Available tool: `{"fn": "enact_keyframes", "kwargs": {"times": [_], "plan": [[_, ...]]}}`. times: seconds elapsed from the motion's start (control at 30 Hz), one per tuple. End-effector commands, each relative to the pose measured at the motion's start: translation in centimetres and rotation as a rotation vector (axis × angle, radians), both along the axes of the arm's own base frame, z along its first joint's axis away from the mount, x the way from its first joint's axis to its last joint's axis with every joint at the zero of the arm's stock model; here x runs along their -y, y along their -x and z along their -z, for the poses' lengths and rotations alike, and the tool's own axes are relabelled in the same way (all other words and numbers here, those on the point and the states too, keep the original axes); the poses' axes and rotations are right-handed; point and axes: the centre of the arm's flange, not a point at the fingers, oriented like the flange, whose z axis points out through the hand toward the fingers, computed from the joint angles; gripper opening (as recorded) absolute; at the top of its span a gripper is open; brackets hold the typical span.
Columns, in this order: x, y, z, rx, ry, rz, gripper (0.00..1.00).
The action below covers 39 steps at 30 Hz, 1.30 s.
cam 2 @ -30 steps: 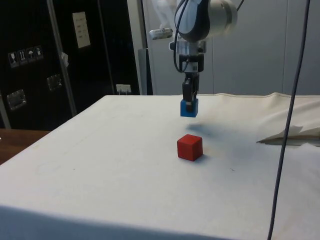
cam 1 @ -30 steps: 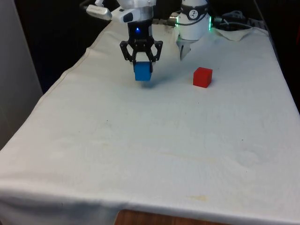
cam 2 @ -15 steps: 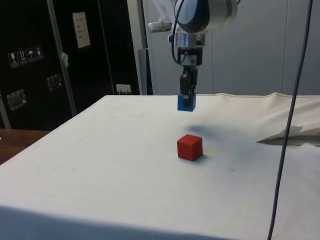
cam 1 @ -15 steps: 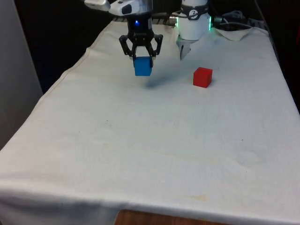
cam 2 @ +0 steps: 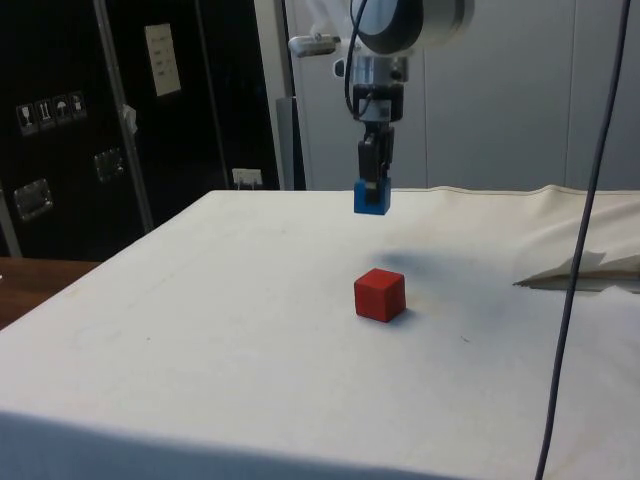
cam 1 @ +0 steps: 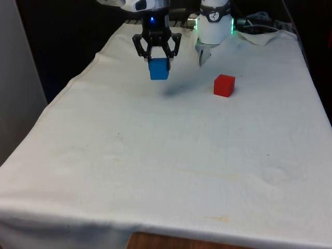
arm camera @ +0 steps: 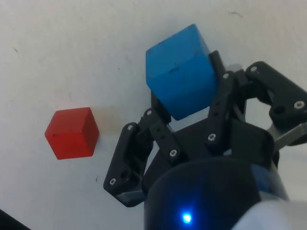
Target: Stack the two cubes.
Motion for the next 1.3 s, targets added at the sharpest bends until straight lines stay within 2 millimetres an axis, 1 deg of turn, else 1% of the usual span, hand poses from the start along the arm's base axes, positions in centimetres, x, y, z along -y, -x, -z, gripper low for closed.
{"fn": "enact_keyframes", "kwargs": {"times": [0.0,0.2,0.43,0.47,0.53,0.7,1.07,1.27], "plan": [[0.0,-0.1,0.0,-0.012,0.011,0.003,0.00],[-0.6,-0.1,-0.4,-0.016,0.010,0.001,0.00],[-1.8,0.2,-1.0,-0.013,0.008,0.005,0.00],[-1.7,0.0,-1.0,-0.008,-0.004,-0.002,0.00],[-2.1,0.3,-1.2,-0.013,0.008,0.004,0.00],[-2.5,0.4,-1.6,-0.002,-0.008,0.001,0.00],[-3.6,0.5,-3.3,-0.005,-0.032,-0.009,0.00],[-5.0,0.6,-3.2,-0.014,-0.009,-0.013,0.00]]}}
